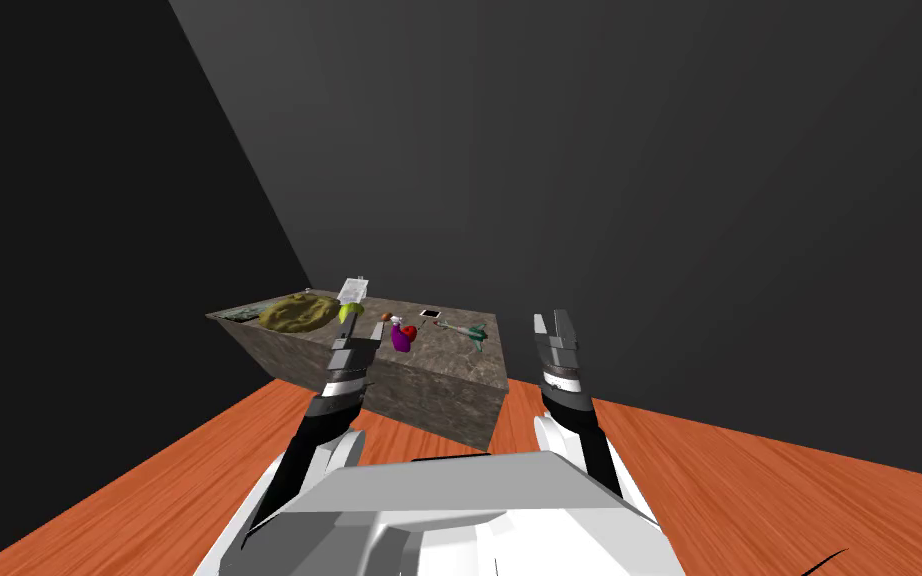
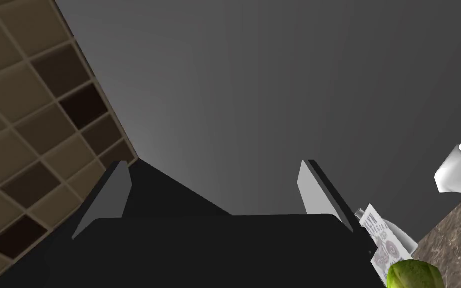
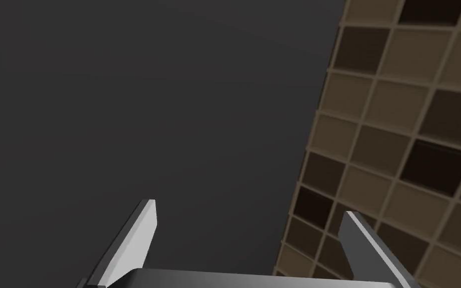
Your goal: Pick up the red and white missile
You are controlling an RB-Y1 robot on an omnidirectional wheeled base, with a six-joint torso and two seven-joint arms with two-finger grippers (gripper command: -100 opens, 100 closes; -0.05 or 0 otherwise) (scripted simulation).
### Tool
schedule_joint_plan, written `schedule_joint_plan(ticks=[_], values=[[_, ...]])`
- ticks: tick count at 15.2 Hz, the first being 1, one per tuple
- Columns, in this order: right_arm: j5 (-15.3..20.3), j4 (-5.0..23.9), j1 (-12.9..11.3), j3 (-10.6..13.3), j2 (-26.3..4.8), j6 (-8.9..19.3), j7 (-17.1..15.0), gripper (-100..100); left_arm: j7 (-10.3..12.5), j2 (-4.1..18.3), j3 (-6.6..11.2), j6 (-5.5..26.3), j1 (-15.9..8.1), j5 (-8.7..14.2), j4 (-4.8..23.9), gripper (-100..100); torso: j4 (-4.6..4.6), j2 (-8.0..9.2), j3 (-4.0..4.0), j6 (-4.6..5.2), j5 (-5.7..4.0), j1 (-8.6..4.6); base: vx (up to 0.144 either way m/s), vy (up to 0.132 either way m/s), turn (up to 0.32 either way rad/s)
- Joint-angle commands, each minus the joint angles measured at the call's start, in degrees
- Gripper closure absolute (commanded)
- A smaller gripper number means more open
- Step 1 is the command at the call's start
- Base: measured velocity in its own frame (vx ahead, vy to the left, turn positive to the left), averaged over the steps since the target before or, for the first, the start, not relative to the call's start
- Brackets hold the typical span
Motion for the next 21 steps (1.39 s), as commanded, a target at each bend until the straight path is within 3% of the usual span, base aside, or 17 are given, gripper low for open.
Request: schedule_joint_plan(ticks=[1, 7, 8, 10, 13, 14, 15, 20, 21], values=[[0.0, 0.0, 0.0, 0.0, 0.0, 0.0, 0.0, 0, 0.2, 1.7, -0.28, 0.9, -1.1, 0.2, 1.0, -100, 0.0, 0.0, 0.0, 0.0, 0.0, 0.0, 0.002, 0.006, -0.049], [0.0, 0.0, 0.0, 0.0, 0.0, 0.0, 0.0, 0, 1.7, 6.0, -2.03, 6.7, -7.7, 1.7, 7.0, -100, -0.02, -0.09, -0.06, 0.03, 0.05, 0.21, 0.011, 0.038, -0.113], [0.0, 0.0, 0.0, 0.0, 0.0, 0.0, 0.0, 0, 1.7, 6.0, -2.03, 6.7, -7.7, 1.7, 7.0, -100, -0.02, -0.09, -0.06, 0.03, 0.05, 0.22, 0.008, 0.046, -0.095], [0.0, 0.0, 0.0, 0.0, 0.0, 0.0, 0.0, 0, 2.4, 7.2, -2.89, 9.5, -10.8, 2.4, 10.0, -100, -0.02, -0.08, -0.05, 0.03, 0.05, 0.21, 0.006, 0.052, -0.135], [0.0, 0.0, 0.0, 0.0, 0.0, 0.0, 0.0, 0, 2.8, 7.8, -3.37, 11.1, -12.7, 2.7, 11.6, -100, -0.02, -0.07, -0.04, 0.02, 0.05, 0.2, 0.006, 0.04, -0.089], [0.0, 0.0, 0.0, 0.0, 0.0, 0.0, 0.0, 0, 3.2, 8.3, -3.87, 12.7, -14.6, 3.1, 13.3, -100, -0.02, -0.08, -0.05, 0.01, 0.04, 0.17, 0.007, 0.035, -0.116], [0.0, 0.0, 0.0, 0.0, 0.0, 0.0, 0.0, 0, 3.2, 8.3, -3.87, 12.7, -14.6, 3.1, 13.3, -100, -0.02, -0.08, -0.05, 0.03, 0.04, 0.16, 0.004, 0.038, -0.095], [0.0, 0.0, 0.0, 0.0, 0.0, 0.0, 0.0, 0, 4.5, 9.8, -5.51, 18.0, -20.3, 4.5, 19.0, -100, -0.02, -0.08, -0.05, 0.02, 0.04, 0.18, 0.004, 0.042, -0.106], [0.0, 0.0, 0.0, 0.0, 0.0, 0.0, 0.0, 0, 4.5, 9.8, -5.51, 18.0, -20.6, 4.5, 19.0, -100, -0.02, -0.08, -0.05, 0.03, 0.04, 0.18, 0.004, 0.042, -0.11]])
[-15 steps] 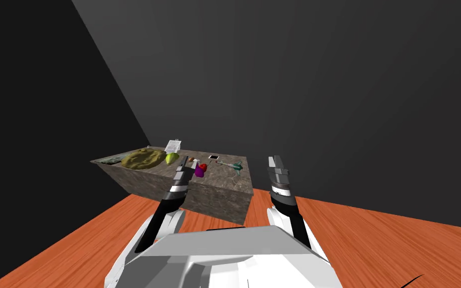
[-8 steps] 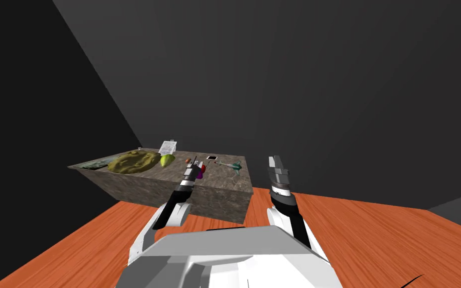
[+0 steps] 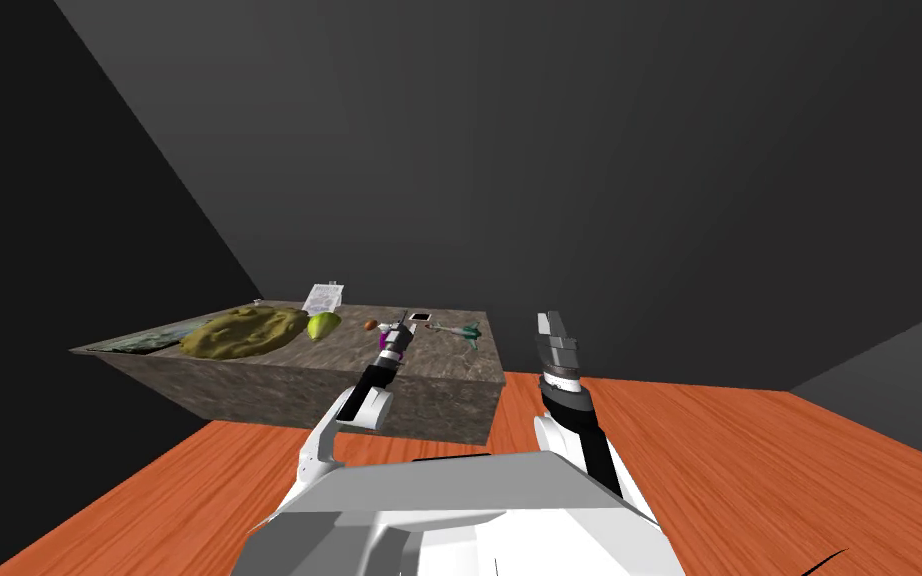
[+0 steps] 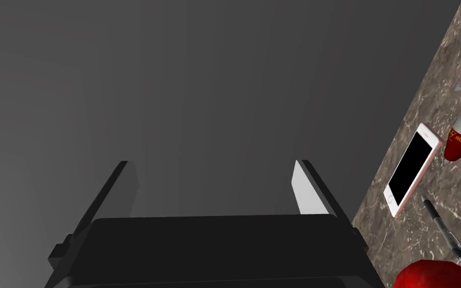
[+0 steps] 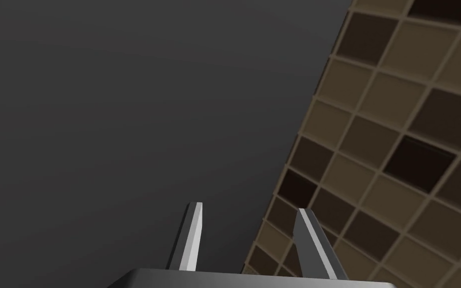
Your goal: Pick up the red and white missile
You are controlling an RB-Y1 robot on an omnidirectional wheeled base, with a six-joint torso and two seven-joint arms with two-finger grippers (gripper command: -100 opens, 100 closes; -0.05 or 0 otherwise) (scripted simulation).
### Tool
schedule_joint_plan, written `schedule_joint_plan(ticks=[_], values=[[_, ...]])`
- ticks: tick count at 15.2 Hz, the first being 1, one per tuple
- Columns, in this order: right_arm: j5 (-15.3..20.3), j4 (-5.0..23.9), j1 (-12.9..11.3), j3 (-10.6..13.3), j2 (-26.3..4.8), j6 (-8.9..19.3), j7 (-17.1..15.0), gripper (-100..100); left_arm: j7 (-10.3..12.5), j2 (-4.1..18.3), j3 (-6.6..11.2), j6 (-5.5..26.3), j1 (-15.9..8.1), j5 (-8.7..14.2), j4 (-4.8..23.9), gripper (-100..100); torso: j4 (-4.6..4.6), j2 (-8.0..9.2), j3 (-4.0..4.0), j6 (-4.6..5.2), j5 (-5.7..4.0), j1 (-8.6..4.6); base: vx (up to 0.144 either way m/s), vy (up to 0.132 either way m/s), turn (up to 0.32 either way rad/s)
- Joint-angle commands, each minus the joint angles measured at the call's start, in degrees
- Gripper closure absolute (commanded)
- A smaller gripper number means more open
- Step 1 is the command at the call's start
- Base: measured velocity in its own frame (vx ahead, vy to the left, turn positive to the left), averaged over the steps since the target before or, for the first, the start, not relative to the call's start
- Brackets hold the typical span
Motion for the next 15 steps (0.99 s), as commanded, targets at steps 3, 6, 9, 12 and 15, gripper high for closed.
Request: schedule_joint_plan(ticks=[3, 6, 9, 12, 15], values=[[0.0, 0.0, 0.0, 0.0, 0.0, 0.0, 0.0, 0, 1.2, 1.2, -1.38, 4.8, -5.0, 1.2, 4.5, -100, -0.01, -0.03, -0.01, 0.0, 0.0, -0.01, 0.009, 0.041, -0.117], [0.0, 0.0, 0.0, 0.0, 0.0, 0.0, 0.0, 0, 1.7, 1.5, -1.99, 6.7, -7.2, 1.7, 6.7, -100, 0.0, 0.0, 0.0, 0.02, 0.0, 0.02, -0.001, 0.047, -0.124], [0.0, 0.0, 0.0, 0.0, 0.0, 0.0, 0.0, 0, 2.7, 2.2, -3.23, 10.5, -11.5, 2.6, 10.9, -100, 0.0, 0.02, 0.01, 0.0, 0.0, 0.0, -0.001, 0.047, -0.11], [0.0, 0.0, 0.0, 0.0, 0.0, 0.0, 0.0, 0, 3.2, 2.6, -3.87, 12.7, -13.8, 3.1, 13.1, -100, 0.0, 0.0, 0.0, 0.02, 0.0, 0.0, 0.0, 0.047, -0.123], [0.0, 0.0, 0.0, 0.0, 0.0, 0.0, 0.0, 0, 4.1, 3.1, -5.14, 16.7, -17.8, 4.1, 16.6, -100, 0.0, 0.02, 0.01, -0.03, 0.0, 0.01, -0.004, 0.047, -0.119]])
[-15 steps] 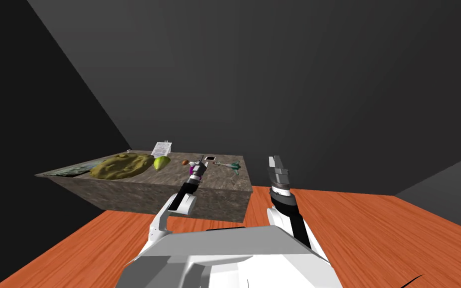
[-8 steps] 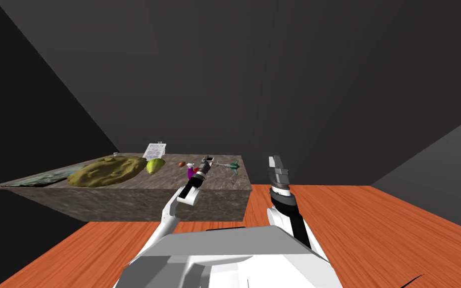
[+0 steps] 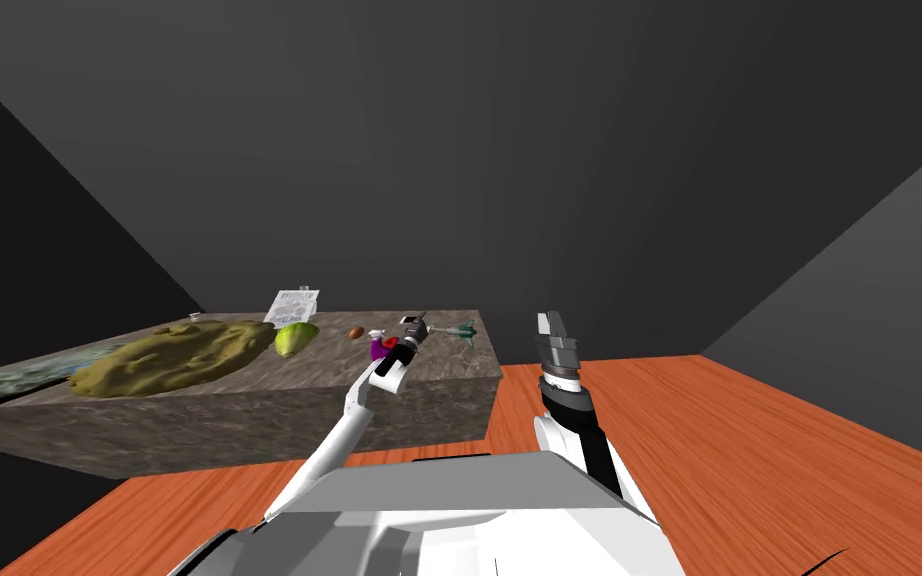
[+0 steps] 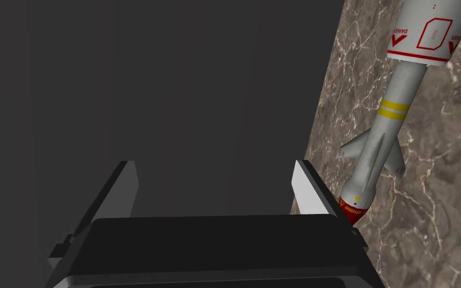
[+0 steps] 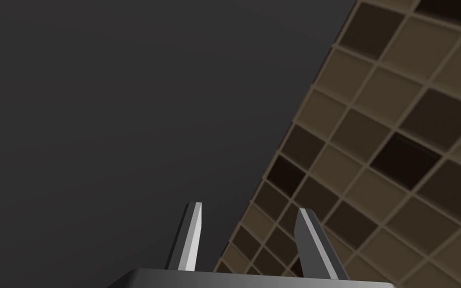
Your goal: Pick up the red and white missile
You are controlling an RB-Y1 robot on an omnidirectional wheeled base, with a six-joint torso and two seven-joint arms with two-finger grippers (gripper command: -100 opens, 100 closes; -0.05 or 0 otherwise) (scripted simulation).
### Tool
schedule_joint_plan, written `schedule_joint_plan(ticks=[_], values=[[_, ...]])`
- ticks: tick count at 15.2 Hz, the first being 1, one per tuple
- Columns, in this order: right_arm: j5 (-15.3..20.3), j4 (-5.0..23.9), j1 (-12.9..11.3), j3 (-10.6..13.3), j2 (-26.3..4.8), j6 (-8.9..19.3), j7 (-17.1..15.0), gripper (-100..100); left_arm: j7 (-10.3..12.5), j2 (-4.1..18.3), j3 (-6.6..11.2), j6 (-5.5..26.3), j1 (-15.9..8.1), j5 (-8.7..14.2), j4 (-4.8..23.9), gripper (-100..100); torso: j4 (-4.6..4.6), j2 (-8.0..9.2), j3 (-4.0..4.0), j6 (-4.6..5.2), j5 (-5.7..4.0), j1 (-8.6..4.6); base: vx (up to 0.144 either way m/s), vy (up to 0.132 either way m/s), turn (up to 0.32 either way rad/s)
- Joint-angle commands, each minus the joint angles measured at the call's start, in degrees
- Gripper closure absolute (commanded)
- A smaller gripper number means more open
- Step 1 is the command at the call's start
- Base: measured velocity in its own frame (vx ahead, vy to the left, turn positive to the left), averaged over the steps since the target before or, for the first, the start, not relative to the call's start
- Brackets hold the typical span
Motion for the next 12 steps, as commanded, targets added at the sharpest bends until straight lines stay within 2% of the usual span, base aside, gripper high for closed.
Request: schedule_joint_plan(ticks=[1, 2, 3, 4, 5, 6, 7, 8, 10, 11, 12], values=[[0.0, 0.0, 0.0, 0.0, 0.0, 0.0, 0.0, 0, 0.5, 0.3, -0.53, 1.7, -2.0, 0.4, 2.3, -100, 0.0, 0.0, 0.0, 0.0, 0.0, 0.0, 0.0, 0.05, -0.117], [0.0, 0.0, 0.0, 0.0, 0.0, 0.0, 0.0, 0, 0.9, 0.5, -1.17, 3.6, -4.0, 0.9, 4.2, -100, 0.0, 0.0, 0.0, -0.01, 0.0, 0.0, -0.001, 0.047, -0.124], [0.0, 0.0, 0.0, 0.0, 0.0, 0.0, 0.0, 0, 0.9, 0.5, -1.17, 3.6, -4.2, 0.9, 4.5, -100, 0.0, 0.0, 0.0, -0.01, 0.0, 0.0, -0.002, 0.044, -0.102], [0.0, 0.0, 0.0, 0.0, 0.0, 0.0, 0.0, 0, 1.4, 0.8, -1.8, 5.5, -6.0, 1.4, 6.3, -100, 0.0, 0.0, 0.0, -0.02, 0.0, -0.01, -0.005, 0.045, -0.12], [0.0, 0.0, 0.0, 0.0, 0.0, 0.0, 0.0, 0, 1.4, 0.8, -1.8, 5.6, -6.3, 1.4, 6.7, -100, 0.0, 0.01, 0.0, -0.01, 0.0, -0.02, -0.003, 0.043, -0.116], [0.0, 0.0, 0.0, 0.0, 0.0, 0.0, 0.0, 0, 1.9, 1.0, -2.42, 7.5, -7.9, 1.9, 8.2, -100, 0.0, 0.0, 0.0, -0.01, 0.0, -0.03, 0.0, 0.044, -0.135], [0.0, 0.0, 0.0, 0.0, 0.0, 0.0, 0.0, 0, 1.9, 1.0, -2.42, 7.5, -8.4, 1.9, 8.8, -100, 0.0, -0.01, 0.0, 0.0, -0.01, -0.03, -0.002, 0.042, -0.114], [0.0, 0.0, 0.0, 0.0, 0.0, 0.0, 0.0, 0, 2.3, 1.2, -3.03, 9.4, -10.2, 2.3, 10.2, -100, 0.0, 0.0, 0.0, -0.02, -0.01, -0.04, -0.003, 0.039, -0.107], [0.0, 0.0, 0.0, 0.0, 0.0, 0.0, 0.0, 0, 2.3, 1.2, -3.03, 9.4, -10.4, 2.3, 10.9, -100, 0.0, 0.0, 0.0, -0.02, -0.01, -0.05, -0.003, 0.033, -0.072], [0.0, 0.0, 0.0, 0.0, 0.0, 0.0, 0.0, 0, 2.8, 1.4, -3.64, 11.3, -12.3, 2.8, 12.7, -100, 0.0, 0.0, 0.0, -0.04, -0.01, -0.07, -0.003, 0.029, -0.09], [0.0, 0.0, 0.0, 0.0, 0.0, 0.0, 0.0, 0, 2.8, 1.4, -3.64, 11.3, -12.3, 2.8, 13.0, -100, 0.0, 0.0, 0.0, -0.01, -0.02, -0.08, -0.003, 0.032, -0.094]])
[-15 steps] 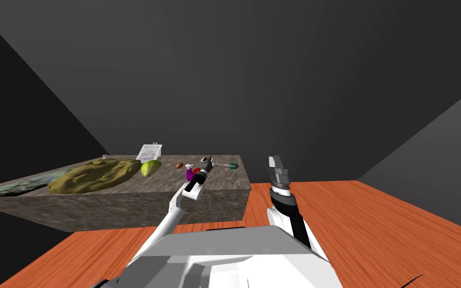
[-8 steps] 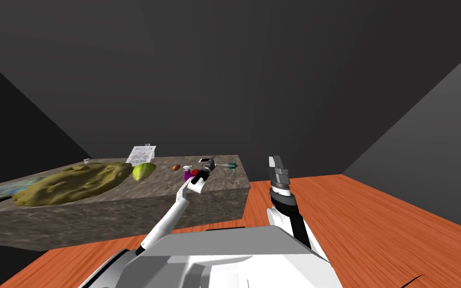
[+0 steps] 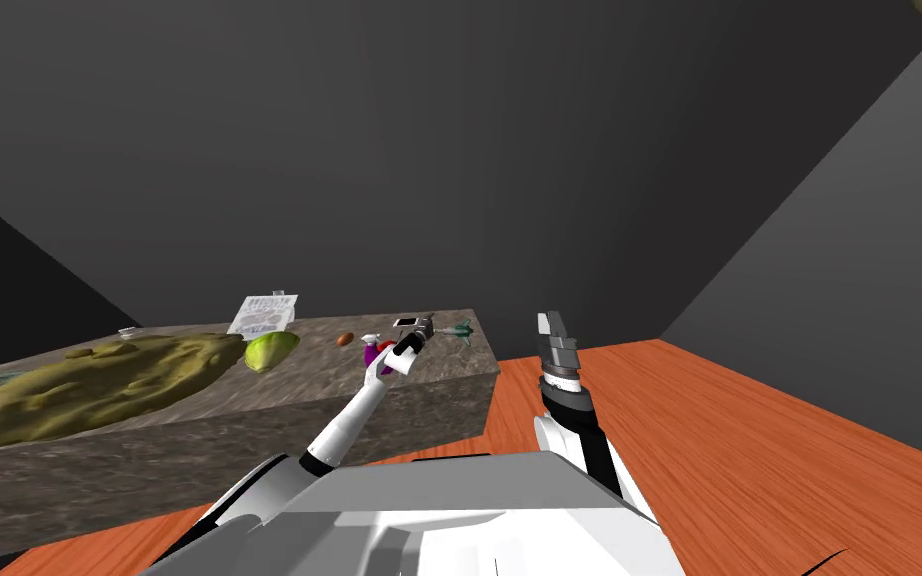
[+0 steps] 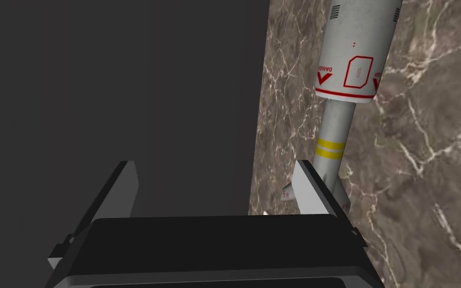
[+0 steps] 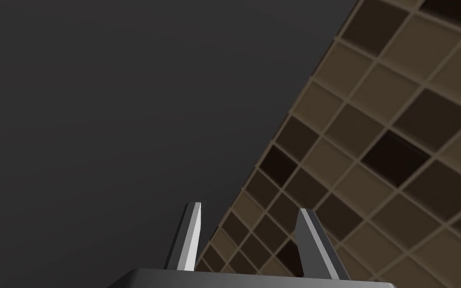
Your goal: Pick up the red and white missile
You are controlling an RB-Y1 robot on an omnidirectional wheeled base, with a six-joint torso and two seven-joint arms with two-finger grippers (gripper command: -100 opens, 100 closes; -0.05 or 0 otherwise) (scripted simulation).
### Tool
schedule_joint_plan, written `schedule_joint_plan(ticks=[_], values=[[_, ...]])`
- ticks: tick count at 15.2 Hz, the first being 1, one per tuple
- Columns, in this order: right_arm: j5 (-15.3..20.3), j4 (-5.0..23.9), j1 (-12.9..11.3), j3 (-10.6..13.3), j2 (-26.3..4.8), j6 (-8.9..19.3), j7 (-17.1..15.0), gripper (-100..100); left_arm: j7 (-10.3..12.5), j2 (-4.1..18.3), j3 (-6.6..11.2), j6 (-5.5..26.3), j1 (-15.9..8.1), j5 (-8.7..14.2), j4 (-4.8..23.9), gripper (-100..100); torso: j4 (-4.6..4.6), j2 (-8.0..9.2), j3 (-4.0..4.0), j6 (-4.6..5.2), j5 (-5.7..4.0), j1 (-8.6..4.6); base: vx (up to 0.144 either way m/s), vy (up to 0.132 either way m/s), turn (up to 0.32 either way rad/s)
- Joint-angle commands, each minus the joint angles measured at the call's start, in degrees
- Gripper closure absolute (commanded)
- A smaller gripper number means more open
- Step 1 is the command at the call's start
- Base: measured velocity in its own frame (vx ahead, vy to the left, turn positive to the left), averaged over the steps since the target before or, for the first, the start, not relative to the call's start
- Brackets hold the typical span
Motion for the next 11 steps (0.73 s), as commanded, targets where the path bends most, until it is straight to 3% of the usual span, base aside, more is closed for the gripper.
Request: schedule_joint_plan(ticks=[1, 2, 3, 4, 5, 6, 11], values=[[0.0, 0.0, 0.0, 0.0, 0.0, 0.0, 0.0, 0, 0.6, 0.3, -0.81, 2.5, -2.5, 0.7, 2.8, -100, 0.0, 0.0, 0.0, 0.0, 0.0, 0.0, -0.009, 0.036, -0.119], [0.0, 0.0, 0.0, 0.0, 0.0, 0.0, 0.0, 0, 0.6, 0.3, -0.81, 2.5, -2.5, 0.7, 2.8, -100, 0.0, 0.01, 0.0, 0.01, 0.0, 0.01, -0.007, 0.036, -0.1], [0.0, 0.0, 0.0, 0.0, 0.0, 0.0, 0.0, 0, 1.1, 0.5, -1.39, 4.2, -4.3, 1.1, 4.8, -100, 0.0, 0.01, 0.01, 0.0, 0.0, 0.01, -0.006, 0.042, -0.118], [0.0, 0.0, 0.0, 0.0, 0.0, 0.0, 0.0, 0, 1.1, 0.5, -1.39, 4.2, -4.3, 1.1, 4.8, -100, 0.0, 0.01, 0.01, 0.01, 0.0, 0.03, -0.005, 0.042, -0.094], [0.0, 0.0, 0.0, 0.0, 0.0, 0.0, 0.0, 0, 1.4, 0.6, -1.94, 5.9, -6.0, 1.5, 6.7, -100, 0.0, 0.01, 0.01, 0.0, 0.01, 0.03, -0.005, 0.039, -0.102], [0.0, 0.0, 0.0, 0.0, 0.0, 0.0, 0.0, 0, 1.4, 0.6, -1.94, 5.9, -6.0, 1.5, 6.7, -100, 0.01, 0.01, 0.01, 0.01, 0.01, 0.03, -0.003, 0.035, -0.092], [0.0, 0.0, 0.0, 0.0, 0.0, 0.0, 0.0, 0, 2.5, 1.0, -3.47, 10.4, -10.4, 2.6, 11.9, -100, -0.01, -0.02, -0.01, -0.01, 0.0, 0.0, 0.001, 0.032, -0.092]])
